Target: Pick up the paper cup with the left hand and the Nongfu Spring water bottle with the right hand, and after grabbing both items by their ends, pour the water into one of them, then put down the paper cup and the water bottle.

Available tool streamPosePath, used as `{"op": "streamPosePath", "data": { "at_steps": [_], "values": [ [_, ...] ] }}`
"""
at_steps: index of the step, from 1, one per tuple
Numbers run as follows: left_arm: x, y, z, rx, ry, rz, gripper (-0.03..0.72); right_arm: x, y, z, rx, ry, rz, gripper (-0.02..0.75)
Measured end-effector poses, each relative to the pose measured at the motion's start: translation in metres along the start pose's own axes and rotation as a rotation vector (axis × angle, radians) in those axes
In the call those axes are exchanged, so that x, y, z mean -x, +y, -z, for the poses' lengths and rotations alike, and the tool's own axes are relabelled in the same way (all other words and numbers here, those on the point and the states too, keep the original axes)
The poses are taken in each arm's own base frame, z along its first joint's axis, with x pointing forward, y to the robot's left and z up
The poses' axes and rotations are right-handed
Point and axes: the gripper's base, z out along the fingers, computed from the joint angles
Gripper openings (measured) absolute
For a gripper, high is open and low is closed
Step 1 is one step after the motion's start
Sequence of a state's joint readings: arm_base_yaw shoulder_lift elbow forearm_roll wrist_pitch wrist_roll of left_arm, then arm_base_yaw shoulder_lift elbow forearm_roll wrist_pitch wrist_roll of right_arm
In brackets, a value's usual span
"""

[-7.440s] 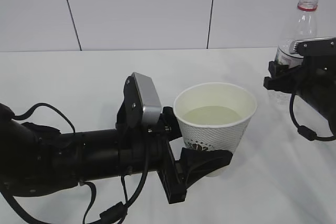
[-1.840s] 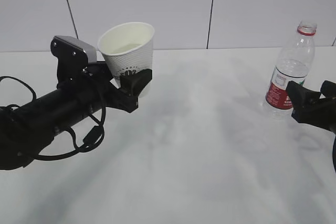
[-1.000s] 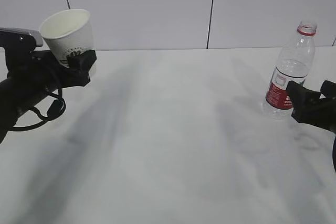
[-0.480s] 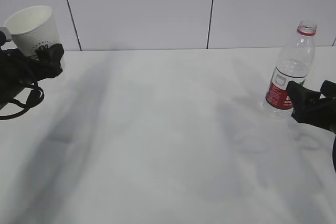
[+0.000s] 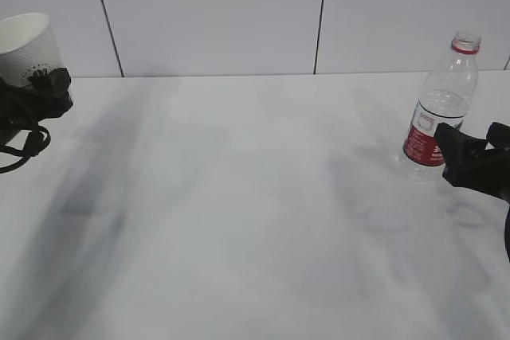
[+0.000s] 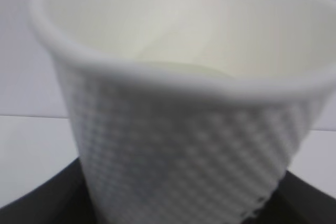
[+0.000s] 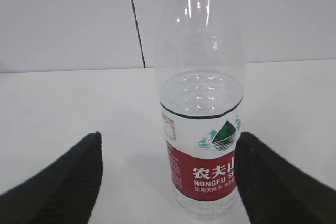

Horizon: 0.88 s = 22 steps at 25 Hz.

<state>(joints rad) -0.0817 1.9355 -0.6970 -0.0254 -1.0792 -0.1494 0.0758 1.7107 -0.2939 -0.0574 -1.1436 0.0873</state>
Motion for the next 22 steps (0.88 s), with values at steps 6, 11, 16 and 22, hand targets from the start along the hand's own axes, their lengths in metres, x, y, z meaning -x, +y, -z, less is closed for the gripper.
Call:
{"op": "streamPosePath", "data": {
  "at_steps": [6,11,16,22],
  "values": [
    [-0.006,0.008,-0.001,0.024,0.014,0.003,0.516,0.000,0.000,0.000,0.000,0.000,0.000,0.586],
    [-0.017,0.011,-0.002,0.033,0.034,0.003,0.516,0.000,0.000,0.000,0.000,0.000,0.000,0.586],
    [-0.026,0.013,-0.004,0.037,0.052,0.003,0.516,0.000,0.000,0.000,0.000,0.000,0.000,0.586],
    [-0.034,0.013,-0.019,0.029,0.050,-0.001,0.516,0.000,0.000,0.000,0.002,0.000,0.001,0.586]
  ]
}}
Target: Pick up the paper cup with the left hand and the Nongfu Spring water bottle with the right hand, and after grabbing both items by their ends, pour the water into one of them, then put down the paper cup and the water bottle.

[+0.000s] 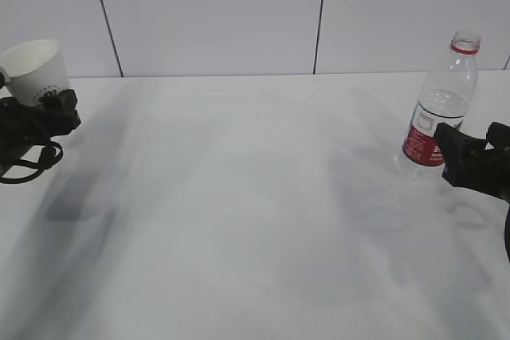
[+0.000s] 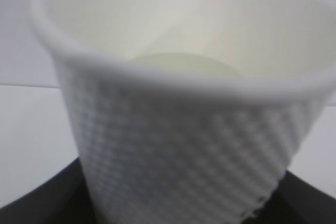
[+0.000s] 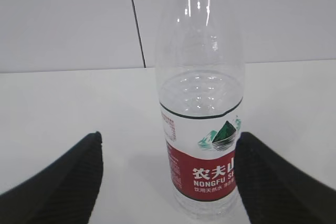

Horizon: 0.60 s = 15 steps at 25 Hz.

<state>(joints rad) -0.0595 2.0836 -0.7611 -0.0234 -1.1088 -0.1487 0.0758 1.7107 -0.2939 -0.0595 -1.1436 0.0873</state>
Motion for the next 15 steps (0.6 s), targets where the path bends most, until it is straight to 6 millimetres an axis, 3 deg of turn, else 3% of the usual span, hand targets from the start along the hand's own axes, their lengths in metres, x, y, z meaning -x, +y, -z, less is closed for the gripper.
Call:
{"op": "streamPosePath", "data": {
  "at_steps": [6,15],
  "values": [
    [-0.001,0.000,-0.014,-0.007,-0.022,-0.001,0.515,0.000,0.000,0.000,0.000,0.000,0.000,0.586],
    [-0.019,0.002,-0.030,-0.004,-0.003,-0.002,0.515,0.000,0.000,0.000,0.000,0.000,0.000,0.585]
  ]
}}
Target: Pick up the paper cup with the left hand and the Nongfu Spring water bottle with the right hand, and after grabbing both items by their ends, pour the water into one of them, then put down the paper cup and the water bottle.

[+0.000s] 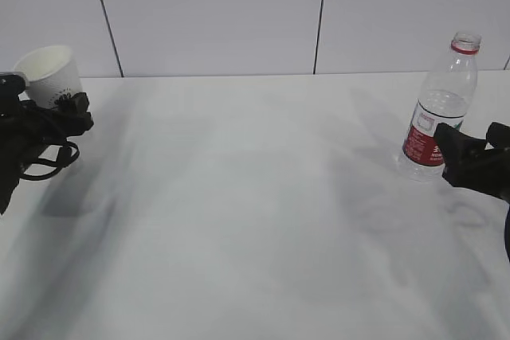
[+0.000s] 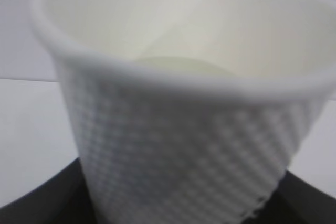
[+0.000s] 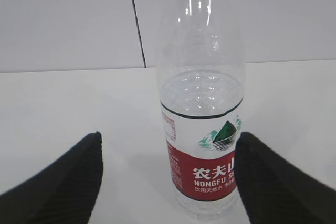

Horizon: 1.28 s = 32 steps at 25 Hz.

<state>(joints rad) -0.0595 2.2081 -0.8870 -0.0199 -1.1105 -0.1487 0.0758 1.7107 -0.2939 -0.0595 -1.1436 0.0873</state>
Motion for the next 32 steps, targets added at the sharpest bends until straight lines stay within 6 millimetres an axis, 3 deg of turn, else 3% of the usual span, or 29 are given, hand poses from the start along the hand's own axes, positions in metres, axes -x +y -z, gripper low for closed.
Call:
{"op": "streamPosePath", "data": {
  "at_steps": [14,22,28,32],
  "values": [
    [-0.035,0.005,-0.015,0.008,0.054,-0.001,0.511,0.000,0.000,0.000,0.000,0.000,0.000,0.586],
    [-0.038,0.005,-0.015,0.003,0.043,-0.003,0.518,0.000,0.000,0.000,0.000,0.000,0.000,0.585],
    [-0.038,0.004,-0.015,-0.011,0.045,-0.011,0.605,0.000,0.000,0.000,0.004,0.000,0.002,0.586],
    [-0.038,0.004,-0.015,-0.011,0.045,-0.011,0.617,0.000,0.001,0.000,0.007,0.001,-0.001,0.586]
  ]
}}
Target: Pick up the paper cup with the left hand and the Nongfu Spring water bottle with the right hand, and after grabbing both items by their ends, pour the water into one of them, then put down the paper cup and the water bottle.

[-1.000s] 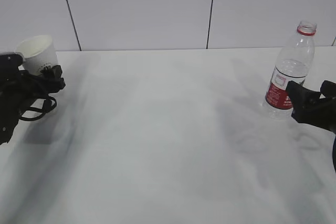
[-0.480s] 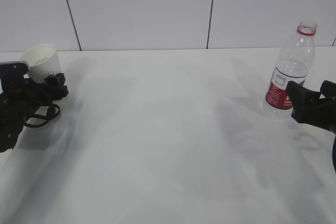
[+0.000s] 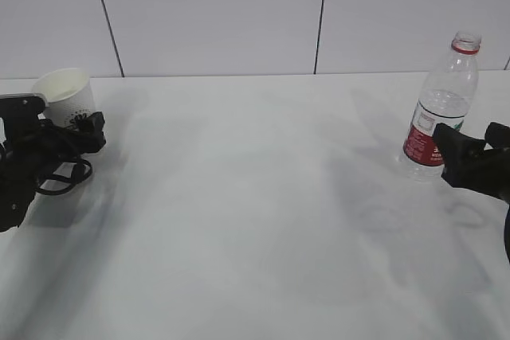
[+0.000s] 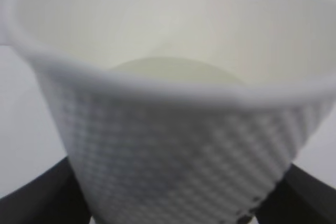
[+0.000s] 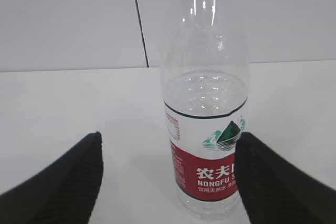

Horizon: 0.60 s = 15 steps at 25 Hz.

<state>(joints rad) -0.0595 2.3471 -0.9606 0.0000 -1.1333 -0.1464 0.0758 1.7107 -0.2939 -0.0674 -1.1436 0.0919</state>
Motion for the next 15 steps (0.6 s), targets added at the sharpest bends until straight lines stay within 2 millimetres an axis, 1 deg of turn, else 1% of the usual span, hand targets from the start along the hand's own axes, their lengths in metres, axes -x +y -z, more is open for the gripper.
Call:
{"op": "streamPosePath", "data": {
  "at_steps": [3,5,8,15],
  "values": [
    [0.001,0.000,0.000,0.000,0.002,0.000,0.619,0.000,0.001,0.000,0.010,0.001,-0.007,0.585],
    [0.005,-0.001,0.000,0.000,-0.003,0.000,0.620,0.000,0.001,0.000,0.013,0.001,-0.007,0.585],
    [0.008,-0.001,0.005,0.000,0.002,0.000,0.620,0.000,0.001,0.000,0.015,0.002,-0.007,0.585],
    [0.005,-0.001,0.015,-0.001,0.025,-0.002,0.620,0.000,0.001,0.000,0.016,0.000,-0.010,0.586]
  ]
}}
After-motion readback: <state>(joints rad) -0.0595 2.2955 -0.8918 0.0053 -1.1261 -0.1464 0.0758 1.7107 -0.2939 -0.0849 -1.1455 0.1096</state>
